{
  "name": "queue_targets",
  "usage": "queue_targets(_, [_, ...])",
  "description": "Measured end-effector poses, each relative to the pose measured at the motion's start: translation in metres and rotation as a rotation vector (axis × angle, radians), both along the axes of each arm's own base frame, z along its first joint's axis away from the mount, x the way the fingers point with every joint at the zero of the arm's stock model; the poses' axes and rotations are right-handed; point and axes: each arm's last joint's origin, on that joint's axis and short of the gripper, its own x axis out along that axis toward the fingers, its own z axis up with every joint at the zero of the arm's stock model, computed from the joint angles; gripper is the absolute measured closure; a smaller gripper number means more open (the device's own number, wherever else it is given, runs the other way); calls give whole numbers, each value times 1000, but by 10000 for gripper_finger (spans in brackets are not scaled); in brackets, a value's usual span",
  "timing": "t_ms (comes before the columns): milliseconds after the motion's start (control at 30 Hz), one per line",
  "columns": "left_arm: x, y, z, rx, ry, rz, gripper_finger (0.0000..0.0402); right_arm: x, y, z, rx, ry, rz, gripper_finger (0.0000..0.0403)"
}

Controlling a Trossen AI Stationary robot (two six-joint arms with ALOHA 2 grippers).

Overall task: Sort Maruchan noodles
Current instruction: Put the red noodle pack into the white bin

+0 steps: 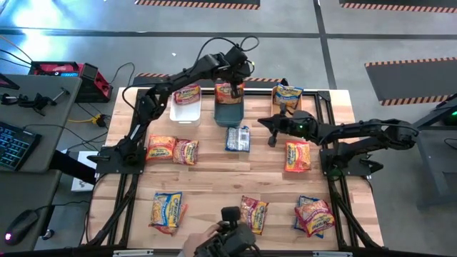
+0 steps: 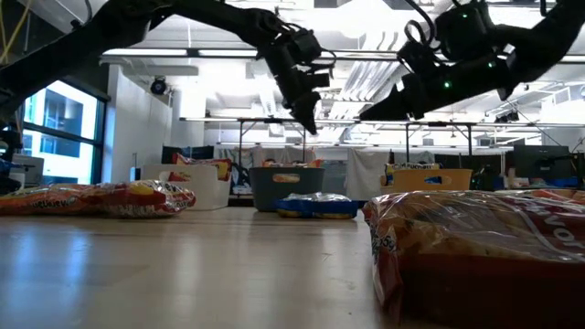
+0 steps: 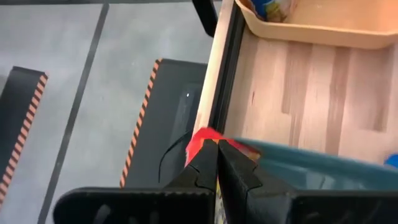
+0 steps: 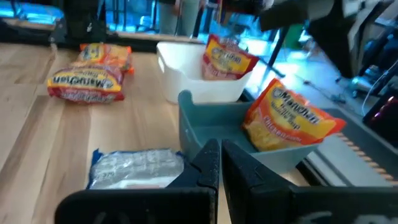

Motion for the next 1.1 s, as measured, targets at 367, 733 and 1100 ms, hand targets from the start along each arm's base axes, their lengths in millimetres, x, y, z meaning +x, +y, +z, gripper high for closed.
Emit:
queue_targets(367, [9, -8, -25, 58, -111, -3, 401, -1, 0, -1, 0, -5, 6, 403])
queue_targets(733, [-47, -59, -16, 158, -348, -20, 401, -1, 0, -1, -1, -8, 6, 403])
queue_targets(1100, [-109, -139, -22, 10, -480, 49, 401, 0, 0, 0, -48, 1, 11, 403])
